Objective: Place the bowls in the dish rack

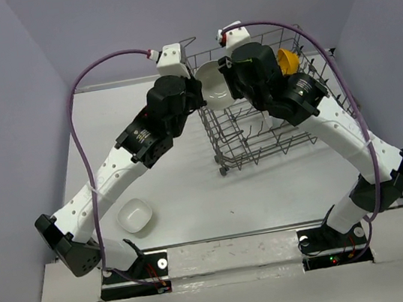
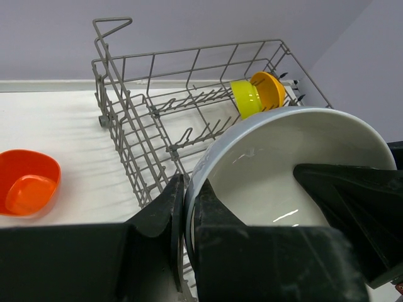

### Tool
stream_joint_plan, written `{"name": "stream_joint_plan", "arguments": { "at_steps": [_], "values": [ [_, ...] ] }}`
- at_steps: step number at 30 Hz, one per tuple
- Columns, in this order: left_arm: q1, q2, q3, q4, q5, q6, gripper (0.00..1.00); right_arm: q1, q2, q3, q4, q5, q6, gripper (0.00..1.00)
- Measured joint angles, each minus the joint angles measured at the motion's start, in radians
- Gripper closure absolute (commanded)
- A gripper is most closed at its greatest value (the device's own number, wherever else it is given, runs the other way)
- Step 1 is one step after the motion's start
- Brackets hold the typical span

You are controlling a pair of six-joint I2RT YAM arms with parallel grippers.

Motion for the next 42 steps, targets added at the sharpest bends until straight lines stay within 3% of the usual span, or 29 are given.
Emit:
{"name": "stream_joint_plan", "arguments": {
  "at_steps": [15,33,39,42],
  "values": [
    [-0.003,0.054,0.092,-0.074,0.016,-0.001,1.0,-0.015,-0.024,-0.02,0.0,-0.008,0.001,0.68],
    [-0.092,-0.071,-0.208,0.33,-0.209,0.161,1.0,-0.013,-0.02,-0.02,-0.014,-0.082,0.016,0.68],
    [-0.106,-0.071,-0.216,0.361,-0.245,0.199,1.0,-0.014,-0.02,-0.02,-0.011,-0.087,0.017,0.68],
    [-0.106,-0.042,-0.143,0.278,-0.248,0.194,1.0,-0.015,-0.021,-0.02,-0.003,-0.083,0.019,0.68]
  ]
}}
